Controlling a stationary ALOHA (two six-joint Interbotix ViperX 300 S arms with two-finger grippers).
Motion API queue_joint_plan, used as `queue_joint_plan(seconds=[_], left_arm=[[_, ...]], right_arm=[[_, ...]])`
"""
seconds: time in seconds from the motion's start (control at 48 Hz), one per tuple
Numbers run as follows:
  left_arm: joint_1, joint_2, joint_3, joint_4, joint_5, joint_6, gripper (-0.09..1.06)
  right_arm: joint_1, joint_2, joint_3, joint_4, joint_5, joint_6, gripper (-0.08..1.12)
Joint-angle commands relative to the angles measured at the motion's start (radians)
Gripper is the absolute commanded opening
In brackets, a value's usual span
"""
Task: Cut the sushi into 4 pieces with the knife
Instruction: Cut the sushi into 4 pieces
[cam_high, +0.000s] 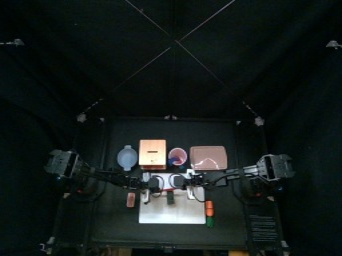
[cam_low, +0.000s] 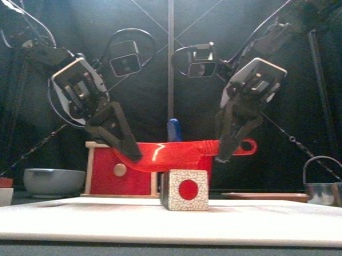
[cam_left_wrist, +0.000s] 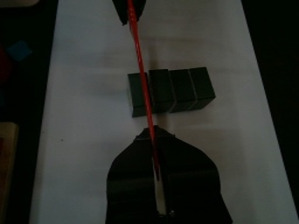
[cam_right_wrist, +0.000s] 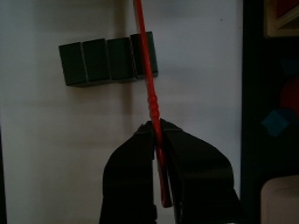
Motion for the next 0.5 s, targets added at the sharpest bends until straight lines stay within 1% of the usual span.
queue_joint_plan(seconds=[0.021, 0.146, 0.292, 0.354, 0.5], left_arm=[[-0.037, 0.011, -0.026, 0.002, -0.005, 0.003, 0.22], [-0.04, 0.029, -0.026, 0.0, -0.005, 0.002, 0.22], [-0.064, 0.031, -0.028, 0.0, -0.005, 0.0, 0.22], [-0.069, 0.031, -0.029, 0.0, -0.005, 0.0, 0.22], [-0.069, 0.041, -0.028, 0.0, -0.003, -0.002, 0.22]], right_arm=[[-0.011, 0.003, -0.017, 0.0, -0.003, 0.003, 0.16], [-0.011, 0.018, -0.014, 0.005, -0.003, 0.003, 0.15], [-0.003, 0.021, -0.014, 0.017, -0.003, 0.003, 0.16], [-0.002, 0.021, -0.012, 0.02, -0.003, 0.003, 0.15], [0.0, 0.031, -0.005, 0.028, -0.012, 0.005, 0.16]])
